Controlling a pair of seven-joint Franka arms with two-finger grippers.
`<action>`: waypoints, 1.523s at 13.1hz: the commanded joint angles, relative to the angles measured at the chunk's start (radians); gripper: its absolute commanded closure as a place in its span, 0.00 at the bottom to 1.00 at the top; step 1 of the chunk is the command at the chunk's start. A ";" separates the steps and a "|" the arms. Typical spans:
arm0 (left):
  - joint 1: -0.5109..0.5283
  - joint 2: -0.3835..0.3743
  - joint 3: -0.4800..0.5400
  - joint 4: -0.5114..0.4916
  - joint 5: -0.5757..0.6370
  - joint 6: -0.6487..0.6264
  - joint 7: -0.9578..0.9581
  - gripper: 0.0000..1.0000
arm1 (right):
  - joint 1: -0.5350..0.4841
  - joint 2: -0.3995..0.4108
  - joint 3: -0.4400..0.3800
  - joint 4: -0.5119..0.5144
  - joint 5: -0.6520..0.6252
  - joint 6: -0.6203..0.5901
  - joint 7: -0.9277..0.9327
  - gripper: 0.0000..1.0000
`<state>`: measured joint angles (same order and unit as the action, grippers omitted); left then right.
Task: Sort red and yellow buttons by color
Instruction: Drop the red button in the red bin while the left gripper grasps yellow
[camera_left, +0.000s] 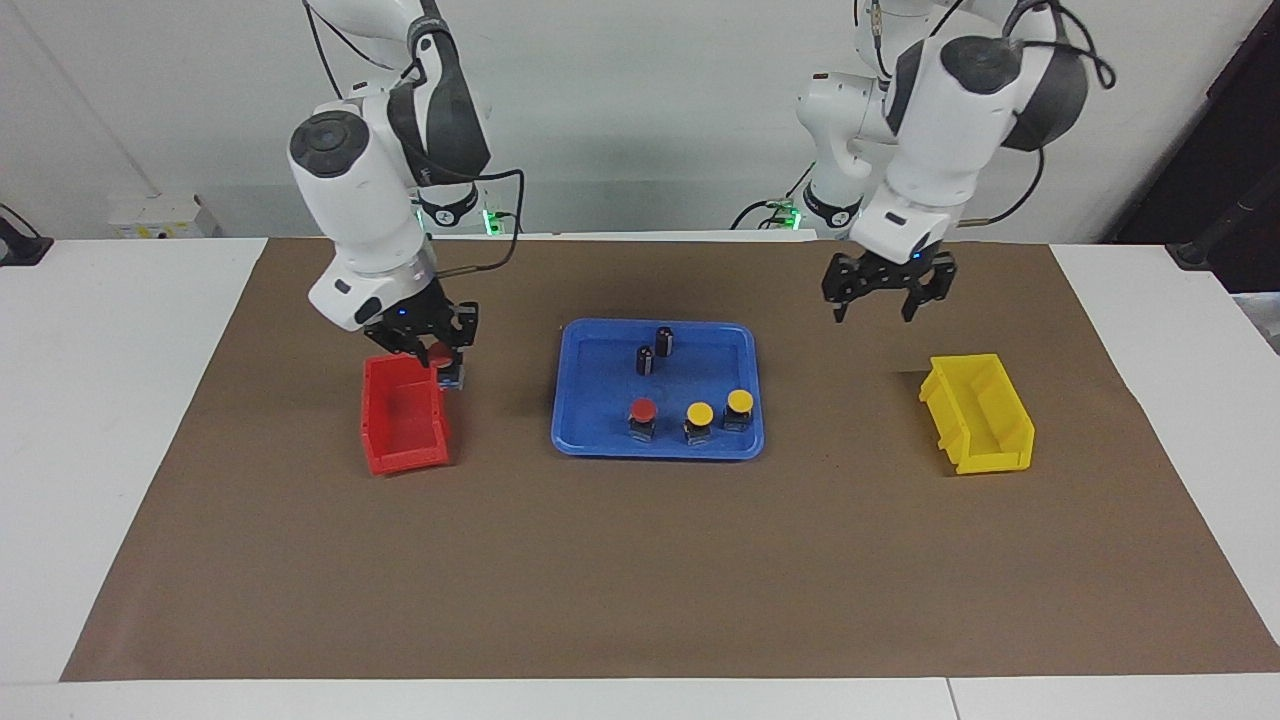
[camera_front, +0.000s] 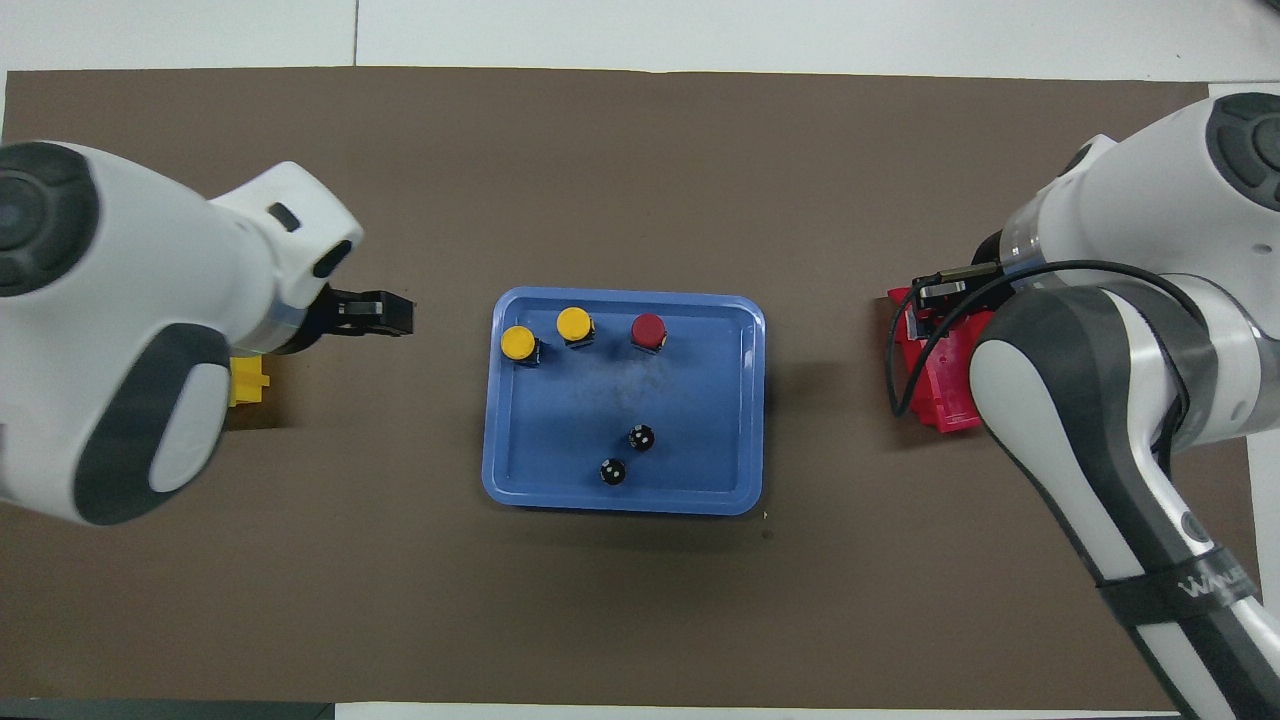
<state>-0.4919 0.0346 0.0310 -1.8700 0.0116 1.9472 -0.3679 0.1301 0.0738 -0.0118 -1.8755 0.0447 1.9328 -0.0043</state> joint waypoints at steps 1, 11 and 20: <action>-0.078 0.085 0.017 -0.029 -0.057 0.108 -0.028 0.18 | -0.049 -0.040 0.012 -0.103 0.023 0.061 -0.113 0.81; -0.123 0.186 0.017 -0.098 -0.067 0.320 -0.031 0.23 | -0.115 -0.100 0.007 -0.341 0.007 0.285 -0.258 0.81; -0.111 0.216 0.026 0.090 -0.102 0.059 -0.118 0.99 | -0.115 -0.098 0.009 -0.458 0.007 0.411 -0.250 0.78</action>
<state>-0.5979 0.2680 0.0344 -1.9037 -0.0676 2.1928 -0.4787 0.0276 0.0081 -0.0092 -2.2938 0.0447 2.3276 -0.2392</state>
